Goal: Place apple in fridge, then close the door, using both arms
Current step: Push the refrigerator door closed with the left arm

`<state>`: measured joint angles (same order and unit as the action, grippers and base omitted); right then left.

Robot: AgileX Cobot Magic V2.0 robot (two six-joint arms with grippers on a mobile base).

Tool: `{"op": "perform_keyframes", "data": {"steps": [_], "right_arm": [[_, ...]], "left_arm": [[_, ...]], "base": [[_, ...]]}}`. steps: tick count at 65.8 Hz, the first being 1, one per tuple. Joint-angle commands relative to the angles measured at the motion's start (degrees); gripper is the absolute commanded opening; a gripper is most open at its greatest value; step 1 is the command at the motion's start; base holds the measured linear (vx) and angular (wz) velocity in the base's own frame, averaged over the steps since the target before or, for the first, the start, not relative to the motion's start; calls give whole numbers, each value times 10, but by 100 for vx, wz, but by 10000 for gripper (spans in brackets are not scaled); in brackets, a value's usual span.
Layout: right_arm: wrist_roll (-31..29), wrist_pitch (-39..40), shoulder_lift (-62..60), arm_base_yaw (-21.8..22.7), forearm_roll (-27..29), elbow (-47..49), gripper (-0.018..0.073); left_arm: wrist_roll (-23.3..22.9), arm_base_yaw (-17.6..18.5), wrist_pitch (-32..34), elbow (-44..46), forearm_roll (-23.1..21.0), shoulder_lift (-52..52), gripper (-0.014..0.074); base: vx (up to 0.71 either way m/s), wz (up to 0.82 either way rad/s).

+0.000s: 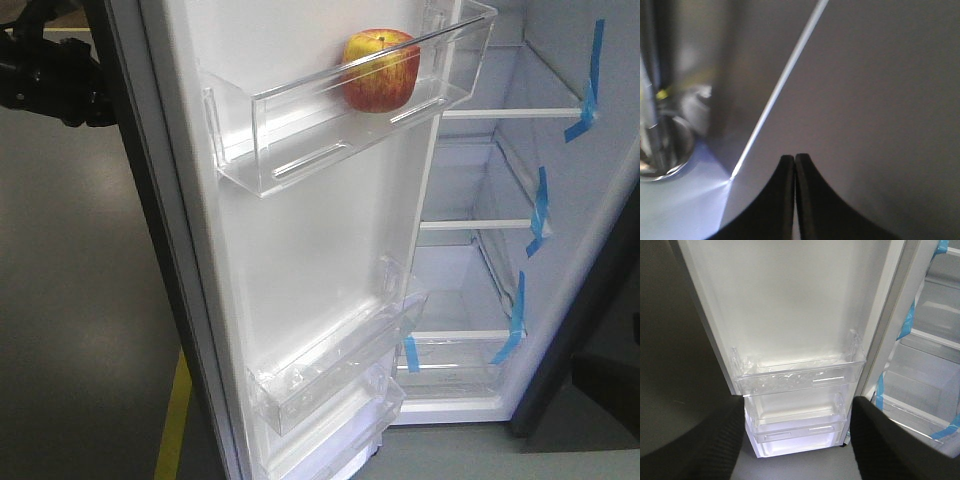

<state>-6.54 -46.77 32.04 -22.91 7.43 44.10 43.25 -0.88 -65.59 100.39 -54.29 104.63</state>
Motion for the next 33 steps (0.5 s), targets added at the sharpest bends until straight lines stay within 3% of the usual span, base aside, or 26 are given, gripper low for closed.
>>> {"op": "perform_keyframes", "data": {"steps": [1,33], "right_arm": [[-4,37,2,1,4,15,434],[-4,36,2,1,4,15,434]], "left_arm": [[5,26,-6,18,-48,-27,-6],[9,131,13,18,-46,-28,-6]], "base": [[0,0],[0,0]]}}
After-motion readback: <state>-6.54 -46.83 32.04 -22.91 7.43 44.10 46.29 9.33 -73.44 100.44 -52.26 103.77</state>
